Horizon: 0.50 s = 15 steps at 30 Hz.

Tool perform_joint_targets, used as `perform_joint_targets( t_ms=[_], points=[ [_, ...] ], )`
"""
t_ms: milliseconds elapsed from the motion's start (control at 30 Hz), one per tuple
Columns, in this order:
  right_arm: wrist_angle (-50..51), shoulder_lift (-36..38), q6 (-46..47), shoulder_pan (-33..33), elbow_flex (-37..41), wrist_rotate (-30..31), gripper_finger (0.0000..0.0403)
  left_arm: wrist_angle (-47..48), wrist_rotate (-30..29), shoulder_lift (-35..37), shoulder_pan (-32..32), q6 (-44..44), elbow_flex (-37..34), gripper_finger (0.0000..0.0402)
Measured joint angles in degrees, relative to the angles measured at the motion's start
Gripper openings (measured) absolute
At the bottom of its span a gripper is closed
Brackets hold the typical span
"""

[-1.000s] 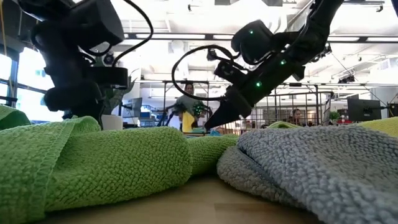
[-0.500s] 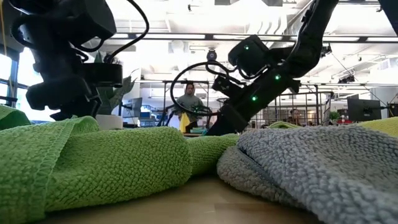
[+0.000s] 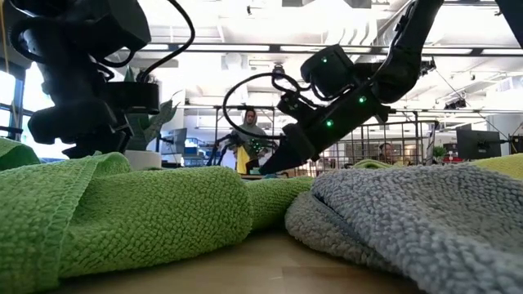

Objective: Fold microfiber towels
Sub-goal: Fold the top blue towel

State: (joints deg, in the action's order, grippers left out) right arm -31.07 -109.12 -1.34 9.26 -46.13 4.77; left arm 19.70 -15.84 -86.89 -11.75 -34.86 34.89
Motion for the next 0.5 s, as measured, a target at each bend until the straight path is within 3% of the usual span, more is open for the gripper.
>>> perform_joint_targets(
  t_ms=[133,333,500],
  points=[
    [0.11,0.0,0.09,0.59,0.0,3.62,0.018,-0.04,-0.2,0.0,0.0,0.08,0.0,0.0101],
    [0.24,0.0,2.86,0.96,0.0,-0.29,0.018,-0.09,-0.3,0.0,0.0,0.48,-0.02,0.0101],
    [-0.01,-1.42,2.92,0.85,0.0,-0.17,0.018,-0.15,-0.78,0.0,0.0,1.0,-0.02,0.0101]
  ],
)
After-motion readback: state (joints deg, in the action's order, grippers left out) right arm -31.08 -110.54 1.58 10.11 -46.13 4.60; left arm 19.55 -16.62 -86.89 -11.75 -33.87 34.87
